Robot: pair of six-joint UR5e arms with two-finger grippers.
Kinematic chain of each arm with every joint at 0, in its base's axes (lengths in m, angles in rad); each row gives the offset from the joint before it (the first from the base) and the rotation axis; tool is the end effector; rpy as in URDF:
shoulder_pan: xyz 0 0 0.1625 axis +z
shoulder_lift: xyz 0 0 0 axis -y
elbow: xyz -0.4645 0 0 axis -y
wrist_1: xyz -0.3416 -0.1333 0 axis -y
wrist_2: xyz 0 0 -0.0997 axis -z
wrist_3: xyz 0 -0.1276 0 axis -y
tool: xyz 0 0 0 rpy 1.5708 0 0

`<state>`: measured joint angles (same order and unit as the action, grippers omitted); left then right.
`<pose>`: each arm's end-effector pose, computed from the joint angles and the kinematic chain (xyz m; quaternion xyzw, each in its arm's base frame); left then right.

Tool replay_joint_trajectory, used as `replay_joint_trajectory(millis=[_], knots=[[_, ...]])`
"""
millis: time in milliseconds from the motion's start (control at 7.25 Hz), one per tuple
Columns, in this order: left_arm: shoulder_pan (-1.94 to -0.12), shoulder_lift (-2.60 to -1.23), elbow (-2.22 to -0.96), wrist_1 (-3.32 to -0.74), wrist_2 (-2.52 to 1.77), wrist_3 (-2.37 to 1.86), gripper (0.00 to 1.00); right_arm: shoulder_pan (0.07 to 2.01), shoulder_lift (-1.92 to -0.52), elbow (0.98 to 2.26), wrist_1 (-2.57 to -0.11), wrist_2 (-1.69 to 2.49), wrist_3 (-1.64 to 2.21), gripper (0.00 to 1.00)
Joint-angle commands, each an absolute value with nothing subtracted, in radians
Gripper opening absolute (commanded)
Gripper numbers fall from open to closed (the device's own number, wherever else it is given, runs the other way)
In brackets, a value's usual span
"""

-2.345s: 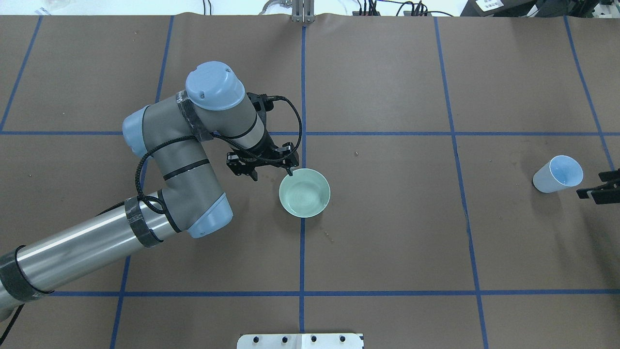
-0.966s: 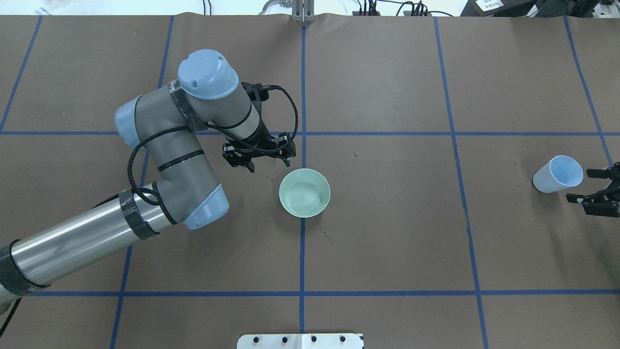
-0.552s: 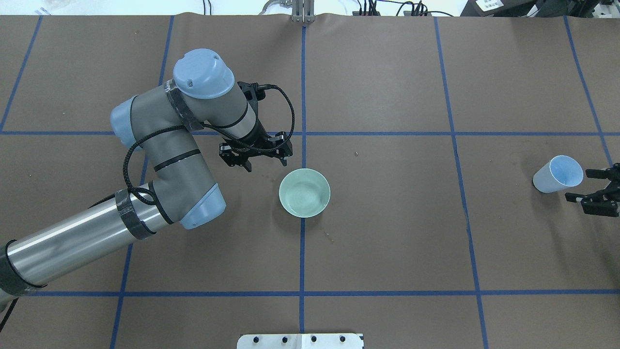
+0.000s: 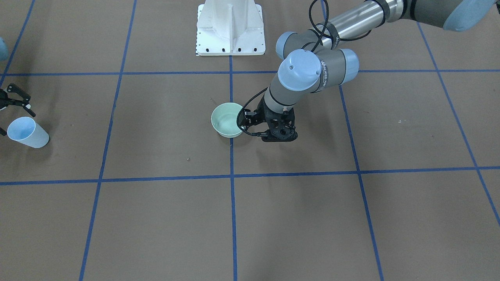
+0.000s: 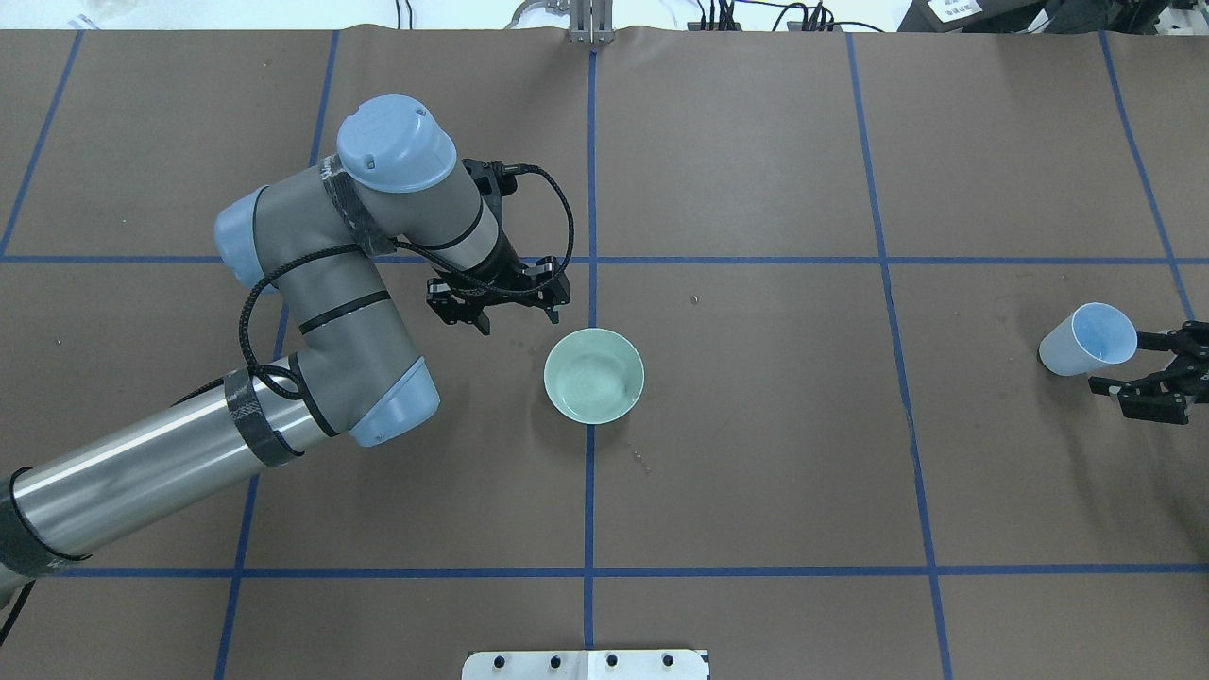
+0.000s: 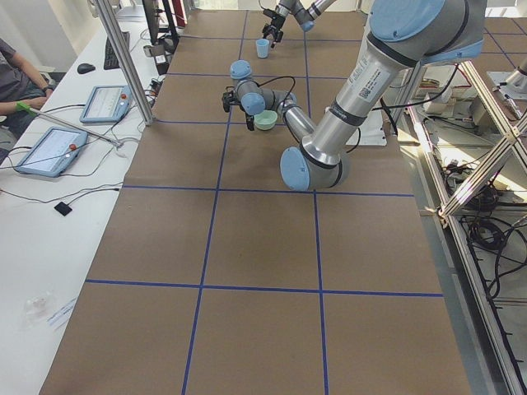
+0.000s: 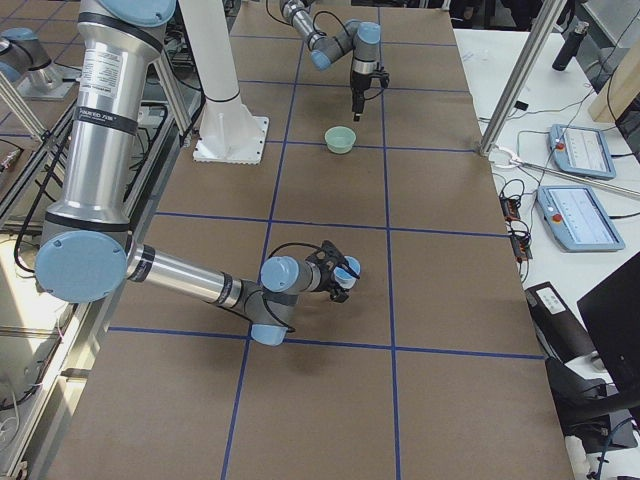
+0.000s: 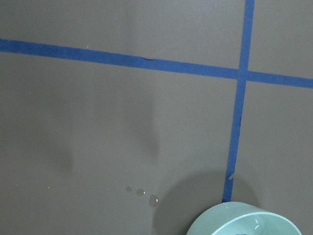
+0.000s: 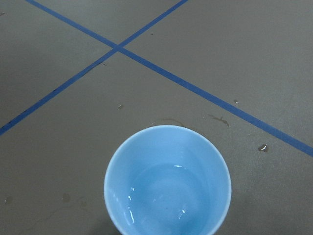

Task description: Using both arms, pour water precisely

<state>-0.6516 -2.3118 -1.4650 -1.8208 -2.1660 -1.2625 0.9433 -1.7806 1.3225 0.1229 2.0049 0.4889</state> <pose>0.5457 -0.4939 0.2922 -0.0460 0.4856 -0.0238 0.8727 -0.1421 -0.3315 0.7118 0.3868 -0.4485 -0.1796 0.7855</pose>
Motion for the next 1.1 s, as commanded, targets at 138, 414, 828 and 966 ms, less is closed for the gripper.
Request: replay_joint_trajectory(millis=[138,414,828,966], knots=[[-0.653,-2.312,-1.465,-1.821,-2.166,-1.262,0.89,0.928,-1.766,1.321,0.124,1.987,0.514,0.99],[-0.653,-2.312,-1.465,-1.821,-2.166,-1.262,0.89,0.916,-1.764,1.321,0.124,1.965,0.514,0.99],[-0.653,-2.312,-1.465,-1.821,-2.163,-1.262,0.89,0.904,-1.763,1.319,0.124,1.939,0.514,0.99],[-0.653,-2.312,-1.465,-1.821,-2.163,-1.262,0.89,0.9,-1.746,1.307,0.126,1.925,0.514,0.99]])
